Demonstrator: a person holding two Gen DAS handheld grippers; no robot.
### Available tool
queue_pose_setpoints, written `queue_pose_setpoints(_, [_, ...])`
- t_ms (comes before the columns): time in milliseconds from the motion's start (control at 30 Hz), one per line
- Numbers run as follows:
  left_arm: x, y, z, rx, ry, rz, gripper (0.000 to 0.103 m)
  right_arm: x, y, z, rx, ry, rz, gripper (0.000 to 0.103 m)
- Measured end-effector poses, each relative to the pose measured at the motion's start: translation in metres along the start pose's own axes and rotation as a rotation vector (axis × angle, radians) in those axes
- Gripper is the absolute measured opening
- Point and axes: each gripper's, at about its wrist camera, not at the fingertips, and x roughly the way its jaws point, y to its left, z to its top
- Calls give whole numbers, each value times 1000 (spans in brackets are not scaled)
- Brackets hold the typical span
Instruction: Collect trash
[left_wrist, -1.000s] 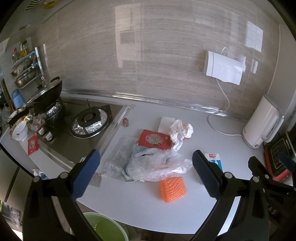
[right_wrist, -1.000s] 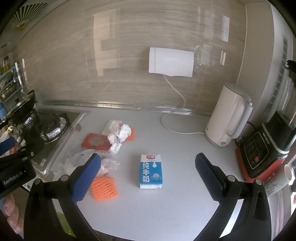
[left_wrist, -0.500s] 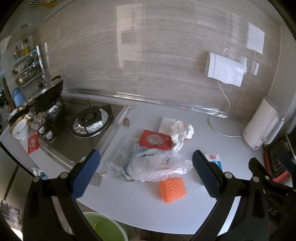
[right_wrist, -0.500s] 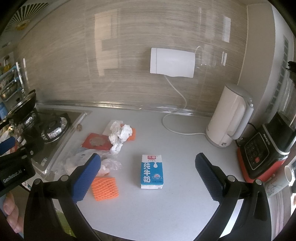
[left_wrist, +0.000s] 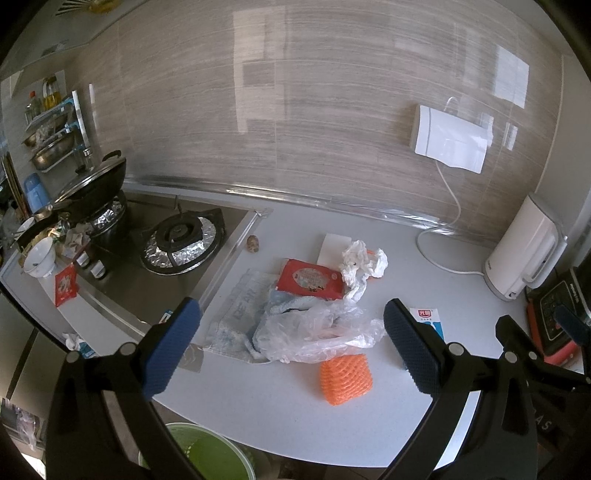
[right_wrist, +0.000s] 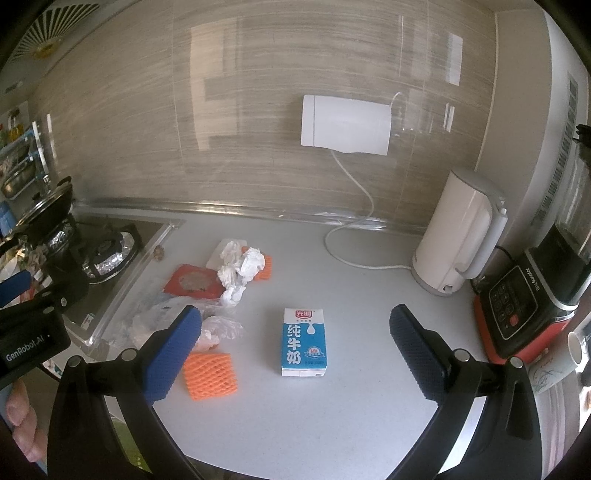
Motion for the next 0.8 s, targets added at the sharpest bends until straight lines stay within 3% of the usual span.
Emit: queue_pose_setpoints(800, [8,7,-5,10,-16,2,95,13,1,-4,-7,18,26,101])
